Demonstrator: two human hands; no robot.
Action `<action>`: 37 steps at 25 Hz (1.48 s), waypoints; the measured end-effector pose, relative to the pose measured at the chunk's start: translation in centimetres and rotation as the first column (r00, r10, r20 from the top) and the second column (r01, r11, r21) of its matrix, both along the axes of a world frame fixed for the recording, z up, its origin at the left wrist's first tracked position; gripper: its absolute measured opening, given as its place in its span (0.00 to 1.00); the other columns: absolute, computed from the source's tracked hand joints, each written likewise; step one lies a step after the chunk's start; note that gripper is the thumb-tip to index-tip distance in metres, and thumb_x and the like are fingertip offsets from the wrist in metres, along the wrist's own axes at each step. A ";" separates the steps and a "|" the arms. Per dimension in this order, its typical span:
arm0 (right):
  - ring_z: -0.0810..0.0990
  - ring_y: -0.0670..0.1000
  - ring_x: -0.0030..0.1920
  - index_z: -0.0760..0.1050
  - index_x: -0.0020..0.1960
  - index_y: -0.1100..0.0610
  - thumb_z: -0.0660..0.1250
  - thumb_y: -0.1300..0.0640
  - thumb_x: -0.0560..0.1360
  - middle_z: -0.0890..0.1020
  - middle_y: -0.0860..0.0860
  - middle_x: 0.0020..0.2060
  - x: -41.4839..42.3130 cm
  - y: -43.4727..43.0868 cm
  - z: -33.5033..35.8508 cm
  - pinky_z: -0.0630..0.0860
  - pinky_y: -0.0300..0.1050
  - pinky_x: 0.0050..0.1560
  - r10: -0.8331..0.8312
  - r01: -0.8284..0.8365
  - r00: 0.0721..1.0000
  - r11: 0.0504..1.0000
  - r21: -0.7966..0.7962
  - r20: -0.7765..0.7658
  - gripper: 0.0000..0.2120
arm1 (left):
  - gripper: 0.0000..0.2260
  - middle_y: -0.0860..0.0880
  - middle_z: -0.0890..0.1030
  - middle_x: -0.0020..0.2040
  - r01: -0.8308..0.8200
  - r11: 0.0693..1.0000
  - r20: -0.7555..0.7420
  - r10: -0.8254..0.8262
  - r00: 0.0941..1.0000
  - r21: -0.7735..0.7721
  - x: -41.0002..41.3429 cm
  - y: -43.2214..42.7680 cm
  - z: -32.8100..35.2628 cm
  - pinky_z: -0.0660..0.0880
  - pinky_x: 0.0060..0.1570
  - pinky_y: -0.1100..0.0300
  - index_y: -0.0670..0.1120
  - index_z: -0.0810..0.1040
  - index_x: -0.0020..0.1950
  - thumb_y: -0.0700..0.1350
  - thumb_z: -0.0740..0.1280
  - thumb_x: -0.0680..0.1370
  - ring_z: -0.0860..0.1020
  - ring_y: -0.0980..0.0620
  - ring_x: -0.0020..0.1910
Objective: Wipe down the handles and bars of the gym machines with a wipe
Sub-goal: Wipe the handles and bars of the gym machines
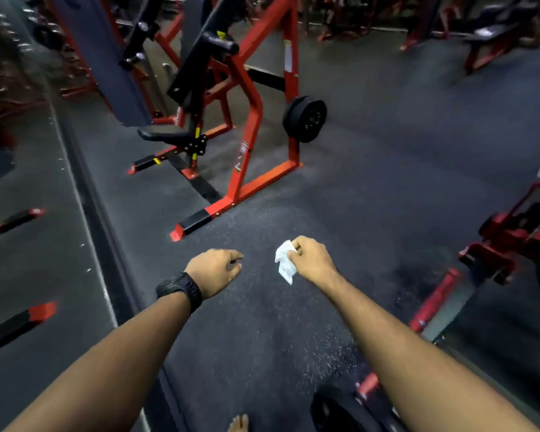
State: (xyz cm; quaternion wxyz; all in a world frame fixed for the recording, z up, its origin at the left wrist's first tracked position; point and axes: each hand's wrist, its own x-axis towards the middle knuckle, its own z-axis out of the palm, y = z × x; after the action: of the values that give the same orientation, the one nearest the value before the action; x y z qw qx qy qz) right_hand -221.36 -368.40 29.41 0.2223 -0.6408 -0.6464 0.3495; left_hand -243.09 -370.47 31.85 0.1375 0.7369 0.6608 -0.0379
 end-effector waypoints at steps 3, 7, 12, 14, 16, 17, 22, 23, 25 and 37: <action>0.76 0.51 0.41 0.68 0.35 0.51 0.61 0.59 0.74 0.77 0.47 0.36 -2.2 2.7 -0.9 0.67 0.41 0.39 -0.157 0.159 0.987 0.987 -0.040 0.043 0.09 | 0.17 0.53 0.77 0.66 0.145 0.989 0.039 -0.144 0.989 -0.016 -1.7 5.4 -1.2 0.72 0.61 0.57 0.53 0.73 0.70 0.52 0.59 0.82 0.76 0.50 0.64; 0.75 0.51 0.40 0.68 0.36 0.51 0.61 0.60 0.74 0.76 0.48 0.36 -7.0 6.3 0.0 0.65 0.42 0.34 -0.220 0.225 0.973 0.973 -0.057 0.073 0.09 | 0.17 0.52 0.77 0.66 0.219 0.974 0.042 -0.217 0.975 -0.062 -6.3 11.3 -1.5 0.71 0.59 0.57 0.54 0.72 0.71 0.52 0.58 0.82 0.75 0.49 0.64; 0.74 0.49 0.39 0.70 0.38 0.52 0.62 0.58 0.75 0.75 0.45 0.34 -13.2 11.6 2.3 0.65 0.39 0.32 -0.208 0.208 0.978 0.978 0.022 0.014 0.07 | 0.16 0.52 0.79 0.64 0.167 0.986 0.104 -0.169 0.980 0.021 -12.0 15.7 0.8 0.73 0.59 0.56 0.54 0.74 0.69 0.52 0.60 0.81 0.77 0.49 0.62; 0.74 0.49 0.39 0.72 0.40 0.53 0.63 0.57 0.75 0.76 0.46 0.34 -16.0 13.8 3.0 0.65 0.40 0.33 -0.181 0.181 0.983 0.982 0.046 0.002 0.05 | 0.16 0.52 0.79 0.63 0.150 0.987 0.098 -0.155 0.983 0.060 -14.6 17.2 2.1 0.73 0.59 0.56 0.54 0.73 0.69 0.53 0.60 0.82 0.77 0.49 0.62; 0.74 0.48 0.39 0.73 0.41 0.54 0.64 0.56 0.76 0.76 0.45 0.34 -18.6 16.3 3.6 0.66 0.39 0.33 -0.141 0.142 0.990 0.988 0.067 -0.015 0.05 | 0.17 0.53 0.80 0.62 0.107 0.989 0.107 -0.118 0.987 0.097 -17.4 18.8 3.2 0.72 0.57 0.58 0.53 0.73 0.70 0.52 0.60 0.82 0.77 0.49 0.61; 0.74 0.48 0.39 0.73 0.41 0.54 0.63 0.56 0.76 0.75 0.45 0.34 -19.8 17.7 3.8 0.66 0.37 0.32 -0.123 0.125 0.992 0.989 0.076 -0.022 0.06 | 0.17 0.53 0.80 0.61 0.086 0.990 0.110 -0.098 0.989 0.110 -18.7 19.8 3.6 0.71 0.57 0.58 0.53 0.73 0.70 0.52 0.60 0.82 0.77 0.50 0.61; 0.76 0.49 0.42 0.73 0.40 0.53 0.64 0.57 0.75 0.78 0.47 0.37 -26.2 27.6 4.7 0.67 0.41 0.38 -0.004 0.004 1.000 0.993 0.117 0.003 0.05 | 0.16 0.53 0.80 0.61 -0.038 0.992 0.098 0.026 0.995 0.124 -25.2 26.0 4.3 0.72 0.55 0.57 0.58 0.74 0.68 0.53 0.61 0.81 0.77 0.48 0.60; 0.76 0.49 0.42 0.74 0.40 0.53 0.65 0.58 0.75 0.78 0.47 0.38 -27.8 30.0 5.1 0.67 0.41 0.39 0.034 -0.034 0.999 0.990 0.134 0.003 0.05 | 0.16 0.52 0.80 0.61 -0.075 0.988 0.103 0.061 0.993 0.135 -26.7 27.8 4.5 0.73 0.55 0.57 0.58 0.74 0.68 0.53 0.61 0.80 0.77 0.48 0.61; 0.76 0.49 0.43 0.75 0.42 0.54 0.65 0.60 0.75 0.78 0.48 0.39 -31.6 34.7 6.1 0.66 0.41 0.40 0.124 -0.124 0.992 0.979 0.162 0.009 0.04 | 0.16 0.52 0.80 0.62 -0.157 0.975 0.112 0.140 0.984 0.156 -30.0 30.8 5.4 0.73 0.56 0.56 0.57 0.74 0.68 0.52 0.61 0.81 0.77 0.48 0.62; 0.78 0.57 0.45 0.78 0.44 0.60 0.62 0.60 0.76 0.81 0.56 0.42 -56.6 58.2 7.7 0.62 0.44 0.38 0.378 -0.374 0.926 0.902 0.217 0.025 0.07 | 0.16 0.56 0.80 0.61 -0.384 0.903 0.082 0.375 0.923 0.196 -51.8 49.2 6.3 0.73 0.58 0.57 0.57 0.74 0.68 0.54 0.60 0.81 0.77 0.50 0.62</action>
State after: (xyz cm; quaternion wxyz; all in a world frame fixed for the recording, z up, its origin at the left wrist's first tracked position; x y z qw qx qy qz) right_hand -277.99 -310.15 37.09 0.2253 -0.4729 -0.7901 0.3183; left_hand -294.87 -321.30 38.15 0.0785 0.6053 0.7886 0.0746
